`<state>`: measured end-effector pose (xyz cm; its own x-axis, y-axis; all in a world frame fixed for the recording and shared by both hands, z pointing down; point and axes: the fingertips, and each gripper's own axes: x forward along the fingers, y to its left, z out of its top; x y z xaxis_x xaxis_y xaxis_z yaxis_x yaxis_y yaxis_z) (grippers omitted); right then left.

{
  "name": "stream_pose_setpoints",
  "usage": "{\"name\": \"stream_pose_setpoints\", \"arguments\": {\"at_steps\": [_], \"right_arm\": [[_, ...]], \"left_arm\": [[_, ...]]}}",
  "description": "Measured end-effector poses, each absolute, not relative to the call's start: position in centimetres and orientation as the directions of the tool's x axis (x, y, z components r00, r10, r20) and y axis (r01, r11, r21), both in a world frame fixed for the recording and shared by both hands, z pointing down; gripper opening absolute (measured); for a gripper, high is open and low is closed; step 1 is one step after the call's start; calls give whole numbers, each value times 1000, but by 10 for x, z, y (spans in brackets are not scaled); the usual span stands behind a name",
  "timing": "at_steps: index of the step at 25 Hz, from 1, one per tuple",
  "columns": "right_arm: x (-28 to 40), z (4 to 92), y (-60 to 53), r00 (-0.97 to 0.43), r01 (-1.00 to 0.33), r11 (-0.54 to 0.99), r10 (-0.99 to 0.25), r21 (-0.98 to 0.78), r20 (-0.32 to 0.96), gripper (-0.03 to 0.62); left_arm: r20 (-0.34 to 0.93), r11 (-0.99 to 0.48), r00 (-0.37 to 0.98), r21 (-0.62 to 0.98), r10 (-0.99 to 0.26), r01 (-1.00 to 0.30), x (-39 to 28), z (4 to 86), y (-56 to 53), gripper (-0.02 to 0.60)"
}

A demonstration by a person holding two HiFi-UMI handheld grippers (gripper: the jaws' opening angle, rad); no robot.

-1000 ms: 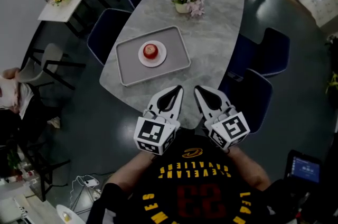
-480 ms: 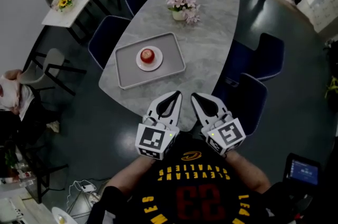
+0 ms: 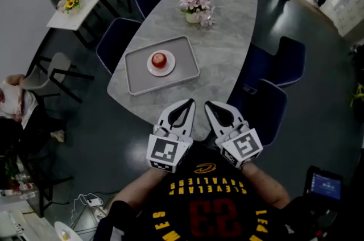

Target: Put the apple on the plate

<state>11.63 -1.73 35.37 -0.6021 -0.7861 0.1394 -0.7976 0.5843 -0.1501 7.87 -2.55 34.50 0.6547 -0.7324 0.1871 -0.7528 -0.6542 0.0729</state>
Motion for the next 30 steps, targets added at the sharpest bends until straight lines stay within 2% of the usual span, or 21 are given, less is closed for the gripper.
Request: {"name": "stream_pose_setpoints", "arguments": {"at_steps": [30], "right_arm": [[111,366,-10,-644,-765,629,-745,-140,175,6]], "left_arm": [[216,-619,622,92,-752,-780,76,360,-18,0]]}}
